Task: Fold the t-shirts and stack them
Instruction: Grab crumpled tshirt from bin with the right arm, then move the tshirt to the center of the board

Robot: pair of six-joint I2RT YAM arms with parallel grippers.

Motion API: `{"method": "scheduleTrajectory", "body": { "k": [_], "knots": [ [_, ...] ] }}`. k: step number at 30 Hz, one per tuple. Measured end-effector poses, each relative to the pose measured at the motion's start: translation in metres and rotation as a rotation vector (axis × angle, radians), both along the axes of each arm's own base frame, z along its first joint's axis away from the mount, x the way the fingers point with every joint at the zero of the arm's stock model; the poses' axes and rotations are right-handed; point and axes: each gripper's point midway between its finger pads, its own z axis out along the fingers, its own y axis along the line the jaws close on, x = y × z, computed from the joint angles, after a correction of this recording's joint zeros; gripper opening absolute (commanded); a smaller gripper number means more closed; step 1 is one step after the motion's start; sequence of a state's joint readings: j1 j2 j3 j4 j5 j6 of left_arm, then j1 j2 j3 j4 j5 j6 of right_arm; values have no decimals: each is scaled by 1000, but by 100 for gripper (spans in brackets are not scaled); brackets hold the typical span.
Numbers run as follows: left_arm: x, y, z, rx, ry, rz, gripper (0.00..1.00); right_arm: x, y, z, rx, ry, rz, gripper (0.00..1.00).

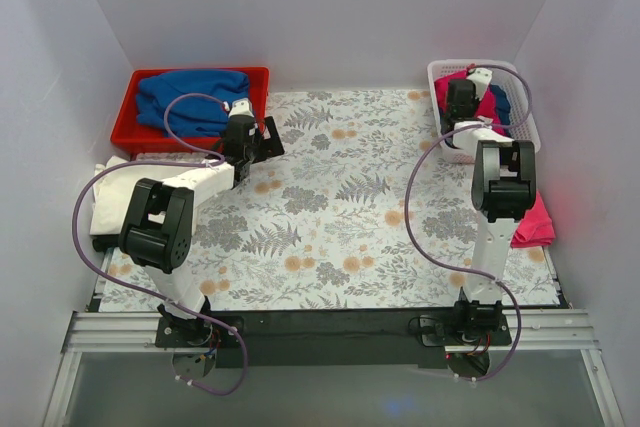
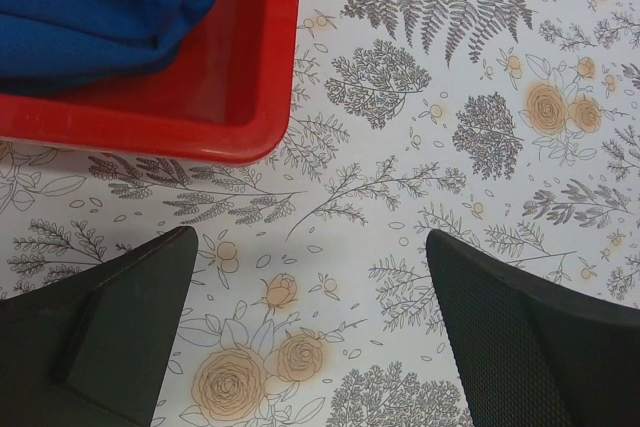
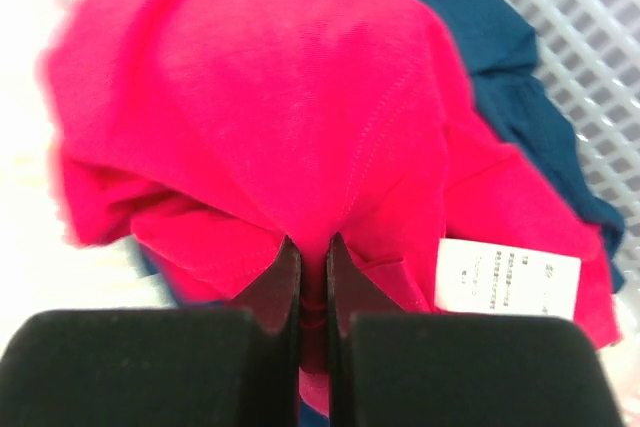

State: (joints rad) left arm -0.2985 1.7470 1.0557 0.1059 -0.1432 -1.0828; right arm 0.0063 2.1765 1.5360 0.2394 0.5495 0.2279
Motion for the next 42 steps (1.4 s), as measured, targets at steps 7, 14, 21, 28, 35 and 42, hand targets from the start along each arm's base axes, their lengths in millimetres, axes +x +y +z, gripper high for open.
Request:
{"method": "scheduleTrajectory", "body": {
  "k": [7,14,21,28,35,42],
  "knots": [
    [0,-1,0,-9,2,0,98,-2,64,30,-31,-60,17,1],
    [-1,-4,0,-24,5,-12,98,-5,55,82,-59,-159,-86,1],
    [-2,-7,0,-33,9,-21,98,-12,54,139,-84,-280,-159,1],
    [-2,-10,1,-48,7,-31,98,-18,106,223,-152,-434,-104,1],
    [-3,-12,2,-63,9,-36,98,-38,146,327,-221,-603,-37,1],
    [-10,-12,1,-80,16,-37,98,-90,181,407,-258,-740,85,1]
  ]
}}
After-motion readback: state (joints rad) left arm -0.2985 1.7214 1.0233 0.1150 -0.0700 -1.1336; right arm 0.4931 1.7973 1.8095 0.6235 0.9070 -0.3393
